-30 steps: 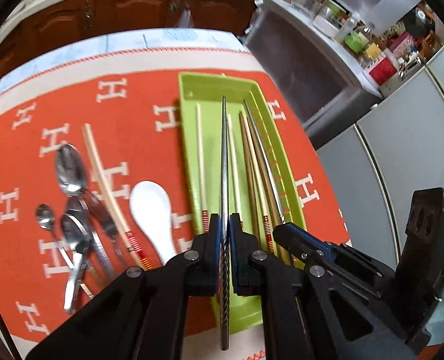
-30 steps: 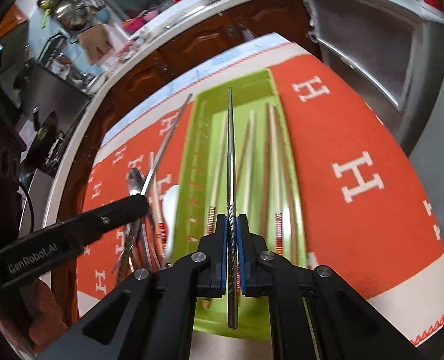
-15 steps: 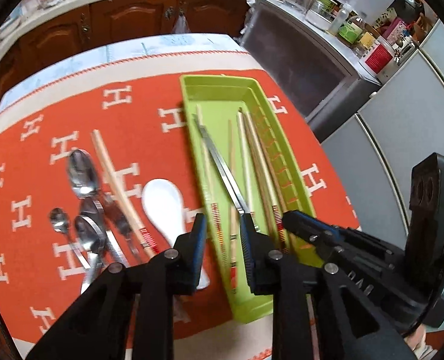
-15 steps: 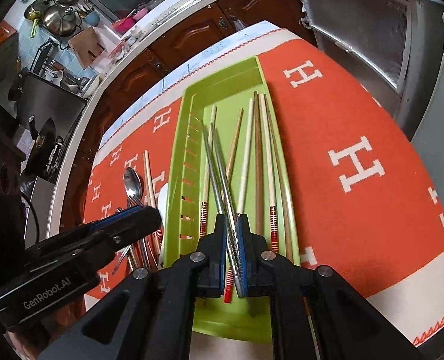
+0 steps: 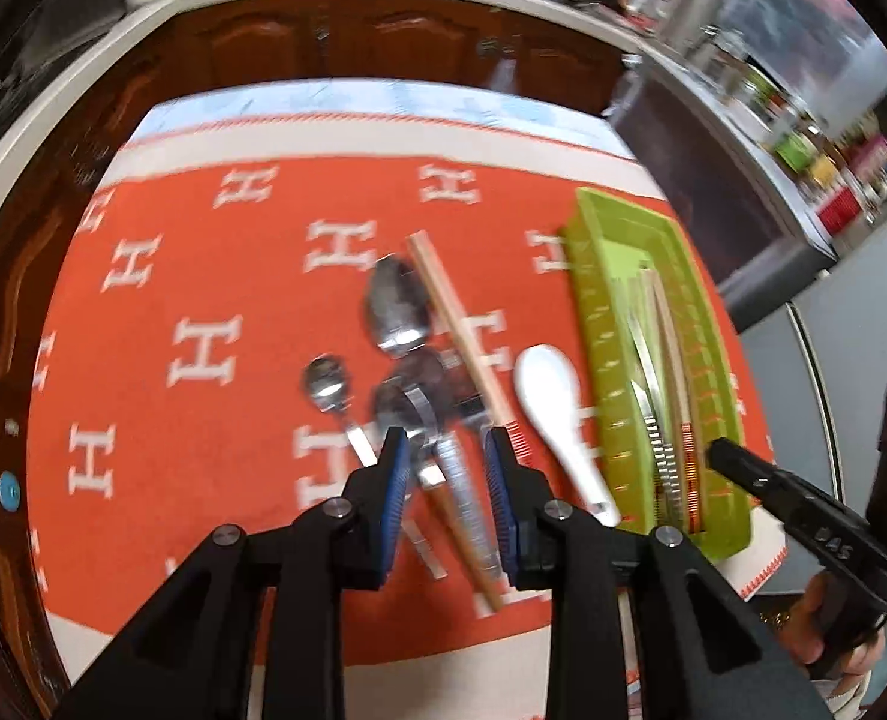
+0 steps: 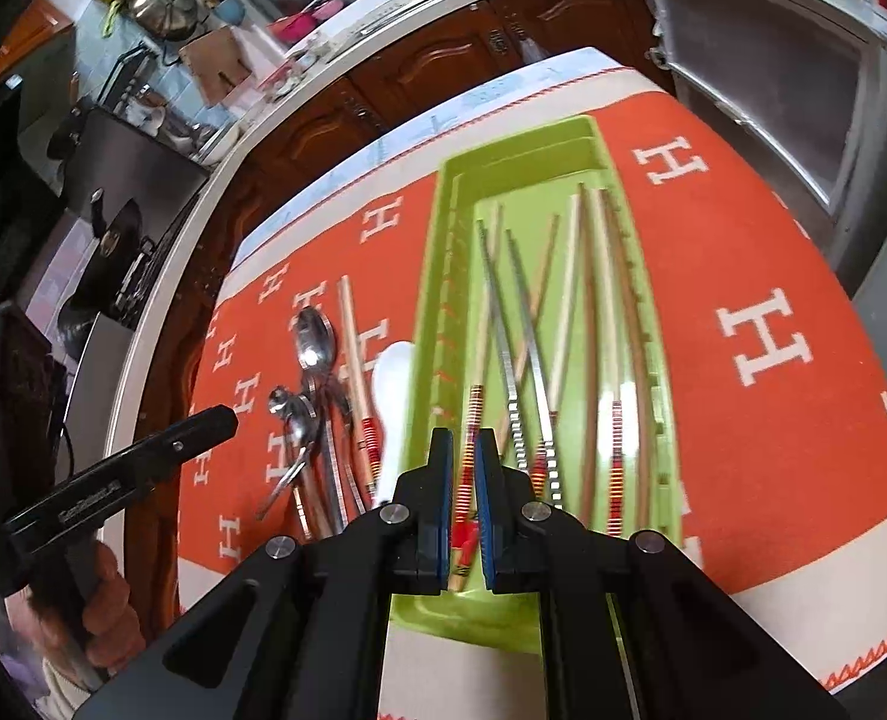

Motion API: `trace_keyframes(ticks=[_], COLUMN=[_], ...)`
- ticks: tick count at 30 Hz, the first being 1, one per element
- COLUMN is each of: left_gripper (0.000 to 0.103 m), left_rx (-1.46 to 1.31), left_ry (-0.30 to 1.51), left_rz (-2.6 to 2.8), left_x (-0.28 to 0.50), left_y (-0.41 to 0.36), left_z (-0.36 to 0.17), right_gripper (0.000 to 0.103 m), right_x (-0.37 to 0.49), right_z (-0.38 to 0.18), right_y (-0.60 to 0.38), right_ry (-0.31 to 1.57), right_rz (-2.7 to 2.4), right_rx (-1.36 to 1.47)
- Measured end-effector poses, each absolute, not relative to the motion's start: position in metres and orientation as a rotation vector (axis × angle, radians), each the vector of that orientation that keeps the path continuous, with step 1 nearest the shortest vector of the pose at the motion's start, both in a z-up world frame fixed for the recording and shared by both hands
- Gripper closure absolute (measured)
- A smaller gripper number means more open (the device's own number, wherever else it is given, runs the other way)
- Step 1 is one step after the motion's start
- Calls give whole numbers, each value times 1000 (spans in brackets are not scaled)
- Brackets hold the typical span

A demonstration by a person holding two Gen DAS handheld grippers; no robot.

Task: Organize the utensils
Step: 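Grasp a steel spoon with the left tool while the right tool grasps another spoon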

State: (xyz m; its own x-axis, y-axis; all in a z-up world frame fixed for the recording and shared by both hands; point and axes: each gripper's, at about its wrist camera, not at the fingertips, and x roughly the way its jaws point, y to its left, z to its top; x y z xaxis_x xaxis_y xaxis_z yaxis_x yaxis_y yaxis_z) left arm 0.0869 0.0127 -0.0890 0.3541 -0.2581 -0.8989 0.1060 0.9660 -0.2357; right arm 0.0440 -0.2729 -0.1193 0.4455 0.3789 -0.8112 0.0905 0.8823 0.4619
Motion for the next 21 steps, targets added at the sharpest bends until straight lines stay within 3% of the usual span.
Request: trace_keyframes(ticks=[2, 6, 11, 21], left_gripper=[78, 67, 67, 68], left_rx=[-188, -236, -320, -344], left_ry=[1226, 1308, 1365, 1326], left_rz=[-231, -270, -293, -324], left_x=[87, 82, 76, 73], left_y=[28, 38, 50, 61], left_z=[-100, -127, -153, -154], right_gripper=[96, 96, 96, 96], right_x=[46, 50, 55, 75], right_z=[-116, -113, -110, -125], right_y=[-265, -249, -226, -141], right_ry=[1108, 1124, 1140, 1239], right_rz=[208, 247, 304, 518], right_rx=[467, 437, 400, 265])
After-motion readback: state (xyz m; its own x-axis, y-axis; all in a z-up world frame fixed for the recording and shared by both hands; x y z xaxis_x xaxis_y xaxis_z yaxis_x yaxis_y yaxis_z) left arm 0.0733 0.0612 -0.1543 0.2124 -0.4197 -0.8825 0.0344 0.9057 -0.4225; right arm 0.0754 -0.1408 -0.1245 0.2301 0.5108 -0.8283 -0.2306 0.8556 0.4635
